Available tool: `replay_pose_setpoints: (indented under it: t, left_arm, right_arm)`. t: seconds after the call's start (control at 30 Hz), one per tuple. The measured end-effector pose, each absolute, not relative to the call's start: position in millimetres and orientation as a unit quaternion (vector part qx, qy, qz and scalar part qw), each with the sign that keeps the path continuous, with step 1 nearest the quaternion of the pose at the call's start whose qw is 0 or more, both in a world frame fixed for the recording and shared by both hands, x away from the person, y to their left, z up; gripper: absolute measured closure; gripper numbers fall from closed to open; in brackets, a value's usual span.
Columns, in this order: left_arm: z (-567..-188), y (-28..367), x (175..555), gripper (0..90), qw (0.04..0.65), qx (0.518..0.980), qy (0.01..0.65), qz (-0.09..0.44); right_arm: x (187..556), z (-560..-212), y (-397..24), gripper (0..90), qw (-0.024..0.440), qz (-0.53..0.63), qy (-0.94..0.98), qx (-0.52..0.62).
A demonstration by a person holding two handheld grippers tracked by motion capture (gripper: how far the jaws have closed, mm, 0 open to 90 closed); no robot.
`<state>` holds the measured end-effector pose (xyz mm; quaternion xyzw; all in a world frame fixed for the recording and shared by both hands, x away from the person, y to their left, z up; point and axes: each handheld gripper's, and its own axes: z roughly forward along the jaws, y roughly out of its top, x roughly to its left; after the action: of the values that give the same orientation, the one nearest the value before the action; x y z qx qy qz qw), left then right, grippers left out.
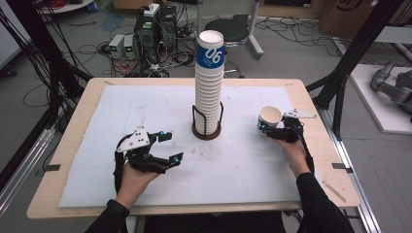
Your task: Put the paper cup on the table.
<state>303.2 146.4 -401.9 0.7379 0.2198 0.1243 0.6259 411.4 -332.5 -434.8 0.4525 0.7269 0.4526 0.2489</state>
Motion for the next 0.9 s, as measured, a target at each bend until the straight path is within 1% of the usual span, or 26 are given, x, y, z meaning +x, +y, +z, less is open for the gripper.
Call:
replay_pose_setpoints:
  t: [0.47, 0.5, 0.7, 0.83, 0.9]
  left_arm:
    - [-401, 147, 303, 15.2, 0.626, 0.736, 0.221, 0.129]
    - [-401, 147, 303, 15.2, 0.627, 0.736, 0.220, 0.129]
    - [-401, 147, 304, 15.2, 0.624, 0.736, 0.228, 0.133]
    - [-401, 149, 306, 15.2, 0.627, 0.731, 0.232, 0.138]
    - [-400, 149, 306, 15.2, 0.626, 0.729, 0.236, 0.141]
  right_arm:
    - [382, -426, -351, 13.8, 0.228, 0.460, 0.730, 0.452]
    - [378, -424, -352, 13.8, 0.233, 0.463, 0.730, 0.445]
    - [357, -412, -355, 13.9, 0.229, 0.493, 0.726, 0.422]
    - [345, -405, -350, 13.9, 0.230, 0.517, 0.725, 0.393]
    - [341, -402, -346, 13.9, 0.222, 0.528, 0.726, 0.380]
